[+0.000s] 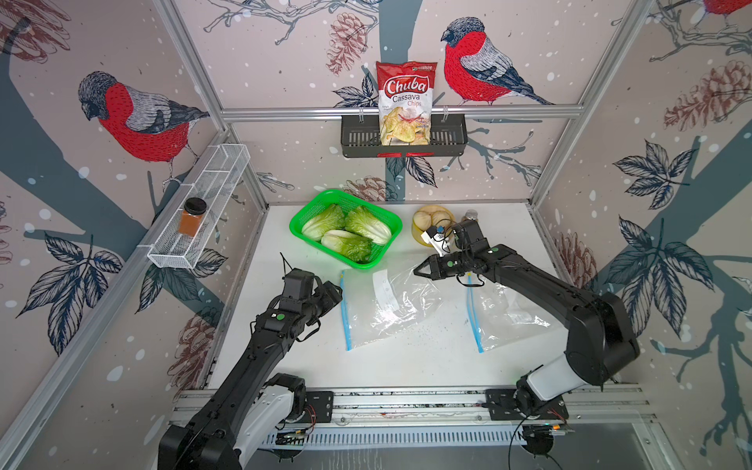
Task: Put the chinese cabbages into a zipper bag and zip it
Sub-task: Pick up the zipper food storage bag at the center of the board.
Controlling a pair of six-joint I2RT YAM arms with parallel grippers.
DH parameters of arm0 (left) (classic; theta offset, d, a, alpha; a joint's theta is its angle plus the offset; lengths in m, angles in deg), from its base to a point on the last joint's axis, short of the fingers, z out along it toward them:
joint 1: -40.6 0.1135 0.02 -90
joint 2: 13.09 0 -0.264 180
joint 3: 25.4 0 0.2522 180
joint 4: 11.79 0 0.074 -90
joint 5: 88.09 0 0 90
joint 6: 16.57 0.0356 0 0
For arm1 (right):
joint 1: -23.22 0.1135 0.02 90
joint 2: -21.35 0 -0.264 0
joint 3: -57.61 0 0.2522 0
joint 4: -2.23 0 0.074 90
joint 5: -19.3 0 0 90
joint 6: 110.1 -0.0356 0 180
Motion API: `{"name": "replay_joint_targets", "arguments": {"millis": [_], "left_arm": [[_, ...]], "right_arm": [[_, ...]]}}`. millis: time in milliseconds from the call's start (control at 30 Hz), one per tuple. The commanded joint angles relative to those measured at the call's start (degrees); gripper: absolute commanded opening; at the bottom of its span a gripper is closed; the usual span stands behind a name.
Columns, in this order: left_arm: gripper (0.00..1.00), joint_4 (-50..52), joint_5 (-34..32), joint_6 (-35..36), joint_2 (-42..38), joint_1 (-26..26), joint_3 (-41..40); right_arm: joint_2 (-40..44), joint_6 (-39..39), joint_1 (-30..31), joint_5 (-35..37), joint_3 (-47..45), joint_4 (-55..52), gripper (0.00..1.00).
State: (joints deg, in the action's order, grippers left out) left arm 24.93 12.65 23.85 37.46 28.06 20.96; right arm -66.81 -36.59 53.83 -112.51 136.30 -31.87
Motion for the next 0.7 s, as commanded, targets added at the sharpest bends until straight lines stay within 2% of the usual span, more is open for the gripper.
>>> {"name": "replay_joint_targets", "arguments": {"millis": [0,233,467,667], "left_arm": [[0.79,-3.41,1.75,0.28,-1.91,0.13,0.39],[0.79,-0.63,1.91,0.47,-4.44,0.83,1.97],[0.82,-4.78,8.35,1.11,0.05,1.73,5.28],[0.84,-7.52,13.97,2.12,2.98,1.81,5.91]], "right_arm": [[3.08,-0.43,0.17,-4.36,0.82,-1.03,0.0],[8.77,-4.75,-0.86,-7.46,0.37,-0.9,0.0],[12.1,-7.0,-3.96,-11.12,1.07,0.73,0.0],[13.88,-6.63,-4.37,-10.92,1.18,-1.46,0.0]]}}
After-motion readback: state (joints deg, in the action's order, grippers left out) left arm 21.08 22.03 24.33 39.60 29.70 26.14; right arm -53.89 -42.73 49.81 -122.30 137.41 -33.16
